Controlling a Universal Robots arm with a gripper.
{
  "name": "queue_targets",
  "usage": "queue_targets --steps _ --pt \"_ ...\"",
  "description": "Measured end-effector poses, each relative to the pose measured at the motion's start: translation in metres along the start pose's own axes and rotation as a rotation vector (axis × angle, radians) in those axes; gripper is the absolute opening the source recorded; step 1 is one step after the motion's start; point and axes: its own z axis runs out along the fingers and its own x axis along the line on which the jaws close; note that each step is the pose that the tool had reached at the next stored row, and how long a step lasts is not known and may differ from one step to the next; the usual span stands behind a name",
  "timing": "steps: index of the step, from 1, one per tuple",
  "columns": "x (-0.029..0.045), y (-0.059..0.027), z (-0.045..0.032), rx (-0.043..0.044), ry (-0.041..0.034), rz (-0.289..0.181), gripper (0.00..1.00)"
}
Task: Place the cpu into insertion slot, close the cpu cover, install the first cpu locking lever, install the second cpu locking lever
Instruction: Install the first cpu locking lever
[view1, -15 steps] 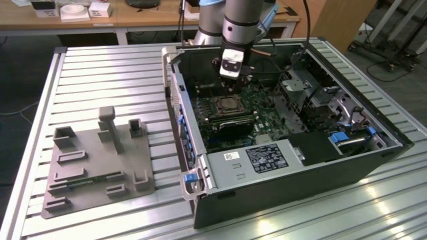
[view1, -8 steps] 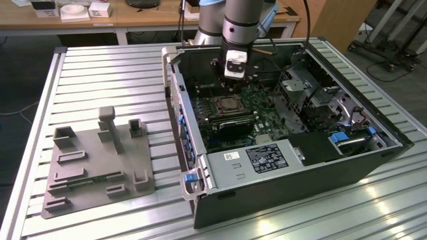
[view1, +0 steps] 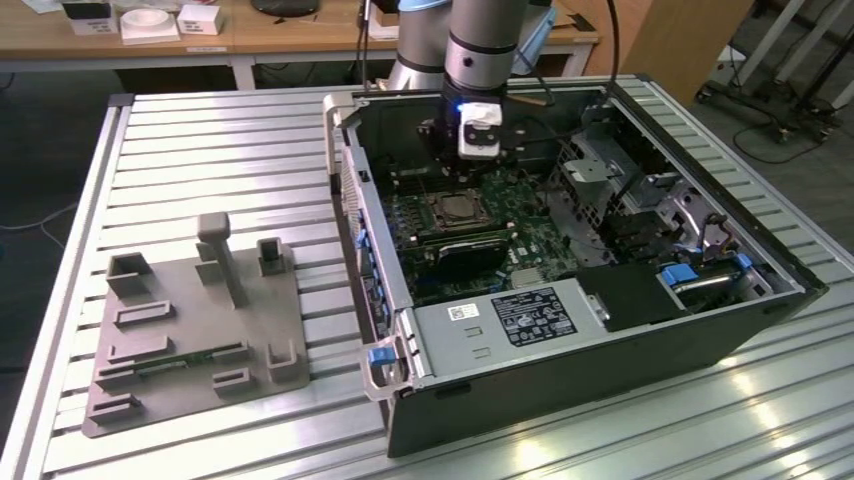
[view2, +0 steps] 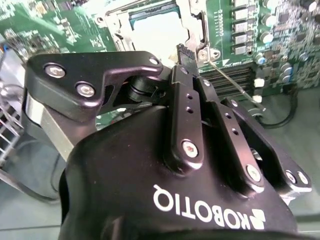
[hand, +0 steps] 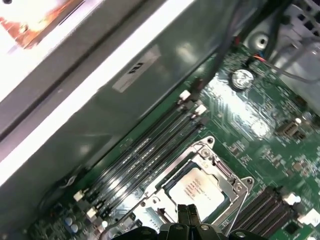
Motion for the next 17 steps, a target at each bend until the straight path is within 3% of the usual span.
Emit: queue_targets --steps 17 --pt "0.0 0.0 0.0002 -0.0016 0.0116 -0.305 0.11"
